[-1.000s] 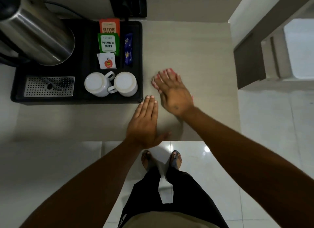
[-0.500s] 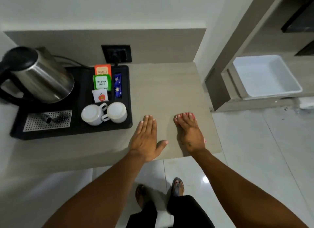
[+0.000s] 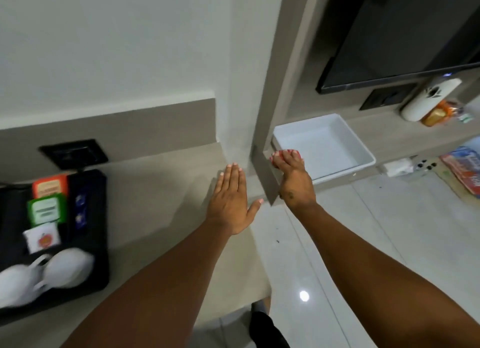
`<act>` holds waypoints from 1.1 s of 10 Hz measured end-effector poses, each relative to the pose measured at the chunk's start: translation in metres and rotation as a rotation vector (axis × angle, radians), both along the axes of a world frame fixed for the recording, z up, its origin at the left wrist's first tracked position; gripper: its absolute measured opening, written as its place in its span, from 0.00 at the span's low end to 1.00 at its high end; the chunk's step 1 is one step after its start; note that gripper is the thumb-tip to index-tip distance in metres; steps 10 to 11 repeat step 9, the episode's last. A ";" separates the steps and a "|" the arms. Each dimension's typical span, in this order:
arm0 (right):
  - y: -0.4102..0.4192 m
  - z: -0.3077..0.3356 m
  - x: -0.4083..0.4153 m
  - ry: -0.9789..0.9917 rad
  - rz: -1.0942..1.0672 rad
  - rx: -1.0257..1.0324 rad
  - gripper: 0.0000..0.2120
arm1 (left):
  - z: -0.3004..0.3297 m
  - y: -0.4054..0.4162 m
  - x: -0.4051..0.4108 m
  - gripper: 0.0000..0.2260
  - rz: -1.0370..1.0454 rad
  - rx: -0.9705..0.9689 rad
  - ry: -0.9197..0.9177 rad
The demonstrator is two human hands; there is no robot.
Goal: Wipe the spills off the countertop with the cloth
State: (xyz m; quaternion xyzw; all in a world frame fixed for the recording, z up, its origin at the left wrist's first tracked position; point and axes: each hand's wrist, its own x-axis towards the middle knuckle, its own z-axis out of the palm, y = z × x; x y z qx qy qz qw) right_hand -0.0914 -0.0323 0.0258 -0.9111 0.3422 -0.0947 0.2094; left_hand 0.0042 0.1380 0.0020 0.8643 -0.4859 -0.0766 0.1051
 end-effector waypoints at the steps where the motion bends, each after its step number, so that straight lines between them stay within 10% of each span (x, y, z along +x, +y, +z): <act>1: -0.063 0.000 0.008 0.022 0.025 -0.031 0.33 | -0.005 -0.069 0.001 0.42 -0.019 0.004 0.018; 4: -0.152 -0.051 0.045 0.244 0.042 0.162 0.46 | -0.038 -0.174 0.008 0.38 0.071 0.034 0.070; 7: -0.139 -0.068 0.050 0.181 0.095 0.065 0.13 | -0.047 -0.163 0.016 0.38 0.061 0.088 0.124; 11: -0.112 -0.025 0.051 0.160 0.017 -0.049 0.25 | -0.020 -0.117 0.030 0.37 0.041 -0.042 0.025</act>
